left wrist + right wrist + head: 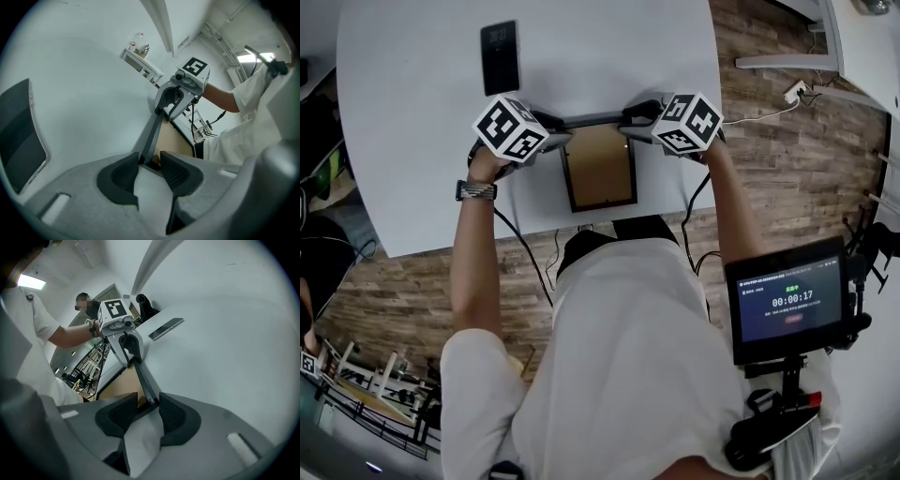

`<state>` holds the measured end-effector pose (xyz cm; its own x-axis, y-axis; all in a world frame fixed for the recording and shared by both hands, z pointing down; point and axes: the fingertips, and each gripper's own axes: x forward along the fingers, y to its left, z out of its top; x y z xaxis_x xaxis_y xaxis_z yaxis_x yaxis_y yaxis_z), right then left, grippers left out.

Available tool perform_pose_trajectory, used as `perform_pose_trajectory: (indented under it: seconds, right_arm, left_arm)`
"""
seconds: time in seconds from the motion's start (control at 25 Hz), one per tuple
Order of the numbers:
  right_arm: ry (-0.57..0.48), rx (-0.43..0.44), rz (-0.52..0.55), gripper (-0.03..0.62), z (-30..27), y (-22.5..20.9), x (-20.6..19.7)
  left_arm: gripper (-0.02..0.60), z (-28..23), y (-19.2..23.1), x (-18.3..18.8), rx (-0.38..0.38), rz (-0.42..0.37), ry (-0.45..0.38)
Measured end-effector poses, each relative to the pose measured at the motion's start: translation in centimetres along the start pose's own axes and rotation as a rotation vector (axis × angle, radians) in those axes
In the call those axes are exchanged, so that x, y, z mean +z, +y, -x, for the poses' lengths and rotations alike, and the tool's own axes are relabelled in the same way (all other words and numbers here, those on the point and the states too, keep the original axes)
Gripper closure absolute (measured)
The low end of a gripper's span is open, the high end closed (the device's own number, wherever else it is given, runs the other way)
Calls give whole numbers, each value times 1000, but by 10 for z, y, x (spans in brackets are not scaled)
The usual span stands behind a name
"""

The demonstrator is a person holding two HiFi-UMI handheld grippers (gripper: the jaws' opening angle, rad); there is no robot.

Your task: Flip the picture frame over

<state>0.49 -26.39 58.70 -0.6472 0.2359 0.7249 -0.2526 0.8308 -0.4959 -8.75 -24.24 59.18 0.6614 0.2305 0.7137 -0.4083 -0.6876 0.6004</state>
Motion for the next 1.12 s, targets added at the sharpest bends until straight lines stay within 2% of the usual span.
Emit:
perform_pose_trajectory:
  seconds: [0.28, 0.8, 1.12]
  right_arm:
    - [5, 12, -10, 445, -10, -6, -10]
    - [18, -6, -2, 445, -15, -8, -19]
    - [21, -42, 30, 442, -17, -7, -19]
  left_arm:
    - [433, -12, 9, -3, -20, -14, -3]
    - [434, -21, 9, -6, 84, -82, 53]
    - [433, -22, 10, -7, 118, -122, 79]
